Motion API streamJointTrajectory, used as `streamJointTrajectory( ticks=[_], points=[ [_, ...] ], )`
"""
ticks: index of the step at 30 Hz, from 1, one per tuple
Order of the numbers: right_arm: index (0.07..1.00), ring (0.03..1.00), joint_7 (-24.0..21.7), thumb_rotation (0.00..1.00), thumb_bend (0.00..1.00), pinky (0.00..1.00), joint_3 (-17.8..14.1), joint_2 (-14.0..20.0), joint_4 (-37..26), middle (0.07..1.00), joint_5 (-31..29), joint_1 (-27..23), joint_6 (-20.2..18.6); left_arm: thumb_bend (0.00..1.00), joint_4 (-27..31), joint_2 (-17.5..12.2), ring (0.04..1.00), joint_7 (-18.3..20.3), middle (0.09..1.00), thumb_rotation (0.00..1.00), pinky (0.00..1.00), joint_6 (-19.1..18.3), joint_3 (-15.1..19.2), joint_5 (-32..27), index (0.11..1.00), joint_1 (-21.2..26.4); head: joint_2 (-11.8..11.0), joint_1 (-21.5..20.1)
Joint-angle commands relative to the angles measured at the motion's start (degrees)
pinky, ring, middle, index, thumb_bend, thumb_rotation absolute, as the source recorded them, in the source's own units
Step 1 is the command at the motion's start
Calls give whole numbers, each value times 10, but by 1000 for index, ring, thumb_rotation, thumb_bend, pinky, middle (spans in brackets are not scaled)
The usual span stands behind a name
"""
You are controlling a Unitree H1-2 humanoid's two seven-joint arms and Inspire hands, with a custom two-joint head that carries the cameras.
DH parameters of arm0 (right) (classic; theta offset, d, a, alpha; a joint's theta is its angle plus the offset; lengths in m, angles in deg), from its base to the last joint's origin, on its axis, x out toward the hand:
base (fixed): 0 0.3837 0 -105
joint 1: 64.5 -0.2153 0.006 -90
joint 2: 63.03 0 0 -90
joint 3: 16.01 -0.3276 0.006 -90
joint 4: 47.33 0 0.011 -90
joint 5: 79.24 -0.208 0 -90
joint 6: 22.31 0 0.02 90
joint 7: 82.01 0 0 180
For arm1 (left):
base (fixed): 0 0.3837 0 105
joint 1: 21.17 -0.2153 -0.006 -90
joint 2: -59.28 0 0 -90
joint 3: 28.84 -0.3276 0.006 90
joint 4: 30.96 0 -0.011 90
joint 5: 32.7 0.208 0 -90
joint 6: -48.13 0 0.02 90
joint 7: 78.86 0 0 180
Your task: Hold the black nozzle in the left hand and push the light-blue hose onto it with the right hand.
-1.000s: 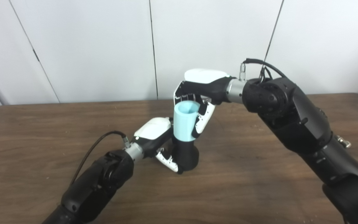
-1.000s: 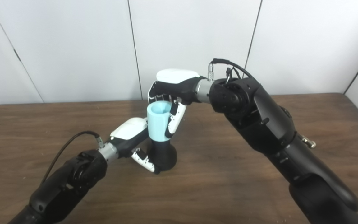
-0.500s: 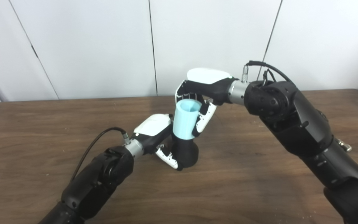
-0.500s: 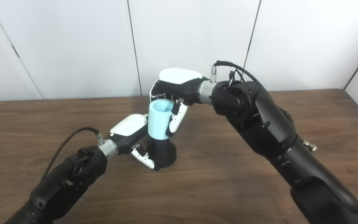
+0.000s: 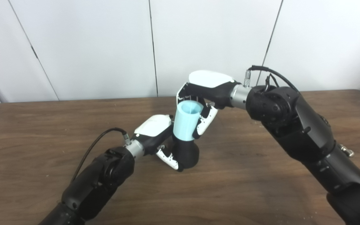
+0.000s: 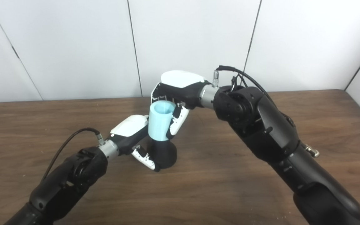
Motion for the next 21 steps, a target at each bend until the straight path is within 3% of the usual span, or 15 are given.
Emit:
streamJointTrajectory(
  ticks=[1,6,21],
  points=[
    [494,441,-41,0,503,375,28,-6,-11,490,-13,12,7,523,-24,-10,686,59,516,0,1000,-11,-30,27,460,-29,1,0],
    [508,428,-41,0,500,358,43,-5,-13,496,-11,5,24,522,-23,-9,685,64,520,0,1000,-14,-30,27,457,-29,0,-2],
    [492,439,-56,0,501,353,80,5,-5,501,-1,-10,27,521,-23,-7,645,64,524,0,1000,-10,-30,29,457,-30,1,-2]
  ],
)
